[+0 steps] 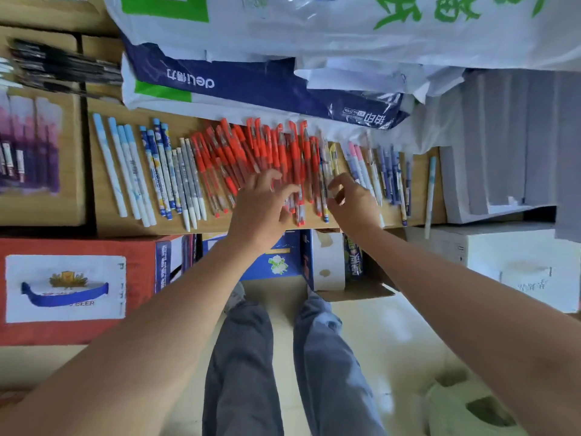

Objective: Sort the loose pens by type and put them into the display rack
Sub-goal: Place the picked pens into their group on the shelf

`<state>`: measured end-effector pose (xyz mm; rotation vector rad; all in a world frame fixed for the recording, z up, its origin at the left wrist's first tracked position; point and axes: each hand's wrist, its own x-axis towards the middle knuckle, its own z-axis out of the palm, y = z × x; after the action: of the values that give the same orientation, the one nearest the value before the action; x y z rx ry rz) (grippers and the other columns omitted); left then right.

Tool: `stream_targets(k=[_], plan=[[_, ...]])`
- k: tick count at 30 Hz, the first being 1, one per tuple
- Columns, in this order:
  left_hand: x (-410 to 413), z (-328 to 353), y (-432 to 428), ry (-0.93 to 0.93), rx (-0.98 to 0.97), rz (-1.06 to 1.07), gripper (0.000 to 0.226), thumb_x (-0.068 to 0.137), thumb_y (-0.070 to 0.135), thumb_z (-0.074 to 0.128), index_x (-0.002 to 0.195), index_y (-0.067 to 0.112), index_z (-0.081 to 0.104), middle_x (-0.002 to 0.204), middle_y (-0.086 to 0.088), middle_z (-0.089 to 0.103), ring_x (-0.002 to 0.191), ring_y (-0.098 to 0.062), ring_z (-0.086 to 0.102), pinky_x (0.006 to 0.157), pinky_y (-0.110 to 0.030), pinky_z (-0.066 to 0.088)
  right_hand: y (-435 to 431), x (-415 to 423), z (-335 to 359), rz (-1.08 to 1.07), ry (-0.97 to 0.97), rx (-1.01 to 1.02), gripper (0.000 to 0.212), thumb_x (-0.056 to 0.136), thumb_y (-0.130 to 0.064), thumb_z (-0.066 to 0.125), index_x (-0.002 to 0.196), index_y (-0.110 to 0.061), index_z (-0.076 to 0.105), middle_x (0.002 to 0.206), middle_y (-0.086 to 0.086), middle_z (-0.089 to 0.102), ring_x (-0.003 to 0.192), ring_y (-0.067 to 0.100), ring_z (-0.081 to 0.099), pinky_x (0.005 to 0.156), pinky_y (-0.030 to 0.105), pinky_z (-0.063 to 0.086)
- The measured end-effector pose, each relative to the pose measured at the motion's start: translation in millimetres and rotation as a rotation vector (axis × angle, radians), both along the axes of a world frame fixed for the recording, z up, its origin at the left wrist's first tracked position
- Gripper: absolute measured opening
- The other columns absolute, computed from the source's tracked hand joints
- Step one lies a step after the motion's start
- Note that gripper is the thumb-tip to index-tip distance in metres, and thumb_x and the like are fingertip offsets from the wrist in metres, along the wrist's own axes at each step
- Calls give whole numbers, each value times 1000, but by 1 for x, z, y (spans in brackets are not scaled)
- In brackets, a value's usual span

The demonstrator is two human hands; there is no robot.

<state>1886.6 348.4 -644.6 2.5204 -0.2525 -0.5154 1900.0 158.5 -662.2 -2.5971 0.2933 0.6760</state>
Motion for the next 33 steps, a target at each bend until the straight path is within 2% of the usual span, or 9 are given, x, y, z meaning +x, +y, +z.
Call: stream_targets(k=[6, 8, 10, 12, 16, 25, 29, 31, 33], plan=[[-5, -8, -30, 12, 231, -47, 47, 85, 20, 62, 131, 27, 55, 136, -9, 40, 122, -32, 37, 102, -45, 32, -14, 3, -7, 125, -32, -33, 26, 86, -14, 61, 109, -17, 51, 83, 3, 62, 68, 22, 54, 49, 25, 37], [-4, -9, -34, 26, 251, -24, 46, 86, 19, 61, 130, 27, 55, 135, -9, 39, 122, -31, 36, 102, -44, 31, -18, 6, -8, 109, -54, -28, 26, 83, -10, 59, 108, -16, 53, 82, 6, 65, 69, 25, 59, 53, 30, 48], [-2, -8, -37, 28, 253, -2, 43, 85, 16, 62, 126, 25, 57, 131, -9, 41, 120, -30, 36, 101, -42, 32, -19, 7, -9, 134, -61, 5, 21, 85, -14, 59, 105, -16, 55, 83, 6, 66, 72, 26, 62, 57, 33, 51], [1, -8, -41, 19, 246, 23, 38, 83, 14, 63, 121, 21, 60, 125, -9, 43, 116, -29, 38, 98, -41, 33, -18, 6, -9, 188, -66, 13, 17, 89, -26, 60, 103, -17, 58, 83, 3, 66, 73, 23, 62, 54, 28, 43], [6, -10, -47, 20, 261, 48, 34, 82, 15, 64, 116, 19, 63, 117, -8, 44, 113, -28, 40, 94, -40, 35, -14, 8, -8, 238, -40, -85, 30, 91, -45, 59, 106, -20, 62, 91, 1, 66, 82, 22, 61, 60, 26, 35], [10, -13, -49, 42, 209, 65, 30, 85, 13, 62, 116, 15, 61, 112, -11, 47, 112, -29, 44, 95, -41, 42, -14, 14, -5, 253, 64, -154, 27, 93, -36, 57, 106, -14, 64, 94, 6, 65, 86, 24, 61, 64, 29, 46], [10, -15, -50, 48, 189, 59, 30, 86, 13, 61, 116, 13, 61, 112, -12, 49, 113, -30, 45, 96, -41, 41, -11, 16, -4, 294, 103, -200, 36, 90, -45, 60, 105, -13, 61, 96, 6, 62, 88, 23, 60, 64, 29, 43], [10, -16, -50, 60, 184, 65, 30, 87, 12, 61, 117, 13, 61, 113, -12, 49, 114, -30, 45, 97, -40, 40, -9, 18, -4, 252, 126, -182, 33, 88, -43, 61, 96, -11, 63, 87, 5, 60, 81, 22, 58, 61, 28, 42], [10, -16, -51, 74, 166, 90, 29, 88, 12, 60, 117, 13, 61, 112, -12, 51, 113, -29, 46, 98, -39, 40, -9, 19, -2, 145, 136, -117, 27, 84, -36, 64, 76, -10, 60, 68, 1, 52, 68, 21, 55, 52, 25, 39]])
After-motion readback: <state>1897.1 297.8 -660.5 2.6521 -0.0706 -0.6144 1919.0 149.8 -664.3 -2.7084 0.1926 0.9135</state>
